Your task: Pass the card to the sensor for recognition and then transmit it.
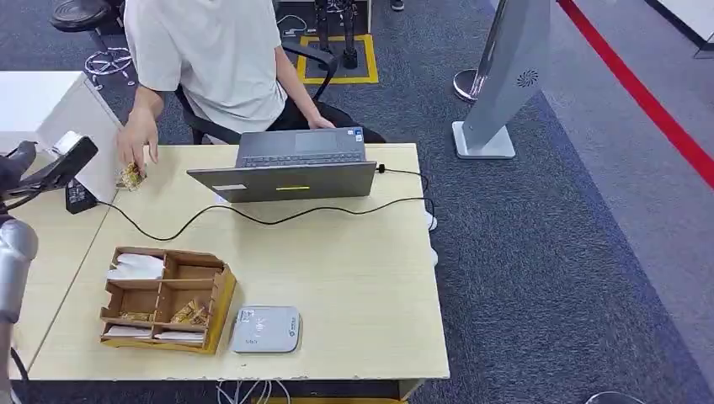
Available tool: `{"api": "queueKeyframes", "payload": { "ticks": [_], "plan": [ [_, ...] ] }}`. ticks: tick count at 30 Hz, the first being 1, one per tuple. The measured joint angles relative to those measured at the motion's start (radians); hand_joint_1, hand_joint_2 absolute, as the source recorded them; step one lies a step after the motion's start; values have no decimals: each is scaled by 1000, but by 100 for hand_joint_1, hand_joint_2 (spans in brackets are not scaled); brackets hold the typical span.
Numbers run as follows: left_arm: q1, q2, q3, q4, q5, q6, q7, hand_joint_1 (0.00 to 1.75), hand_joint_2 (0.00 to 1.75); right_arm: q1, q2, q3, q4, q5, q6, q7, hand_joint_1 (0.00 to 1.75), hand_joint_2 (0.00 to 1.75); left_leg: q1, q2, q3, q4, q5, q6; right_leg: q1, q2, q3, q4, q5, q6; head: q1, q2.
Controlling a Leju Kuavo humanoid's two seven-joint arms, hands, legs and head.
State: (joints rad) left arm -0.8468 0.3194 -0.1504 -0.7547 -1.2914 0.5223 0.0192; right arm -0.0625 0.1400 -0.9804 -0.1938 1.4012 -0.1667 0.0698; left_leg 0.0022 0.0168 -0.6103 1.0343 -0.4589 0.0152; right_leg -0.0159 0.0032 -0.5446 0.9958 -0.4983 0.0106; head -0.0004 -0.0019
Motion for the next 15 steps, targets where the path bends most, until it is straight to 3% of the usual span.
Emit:
{"api": "queueKeyframes", "payload": {
  "ticks": [3, 7, 9, 12, 15],
  "plan": [
    [110, 73, 56, -128, 122, -16, -37, 0, 175, 2, 2, -13, 0, -20, -2, 4, 0, 175, 0, 8, 2, -1, -2, -2, 0, 9, -1, 0, 0, 0, 0, 0],
    [260, 158, 217, -241, 349, -24, -74, 0, 175, 12, 4, -35, 0, -55, -6, 2, 0, 175, 1, 11, 4, -2, -5, -6, 0, 12, -2, 0, -3, -4, 0, 0],
    [332, 206, 330, -272, 436, -27, -120, 0, 175, 13, 7, -48, 0, -56, -8, 2, 0, 175, 1, 13, 5, -2, -5, -7, 0, 13, -3, 0, -4, -6, -2, 0],
    [383, 234, 430, -294, 443, -32, -158, 0, 175, 14, 7, -56, 0, -56, -11, 2, 0, 175, 3, 3, 3, -2, -5, -7, 1, 3, -3, -1, -8, -7, 0, 0],
    [417, 250, 480, -309, 453, -39, -145, 0, 175, 8, 9, -61, 0, -56, -11, 2, 0, 175, 3, 2, 4, -2, -5, -7, 1, 2, 2, 0, -7, -8, 0, 0]
  ]
}}
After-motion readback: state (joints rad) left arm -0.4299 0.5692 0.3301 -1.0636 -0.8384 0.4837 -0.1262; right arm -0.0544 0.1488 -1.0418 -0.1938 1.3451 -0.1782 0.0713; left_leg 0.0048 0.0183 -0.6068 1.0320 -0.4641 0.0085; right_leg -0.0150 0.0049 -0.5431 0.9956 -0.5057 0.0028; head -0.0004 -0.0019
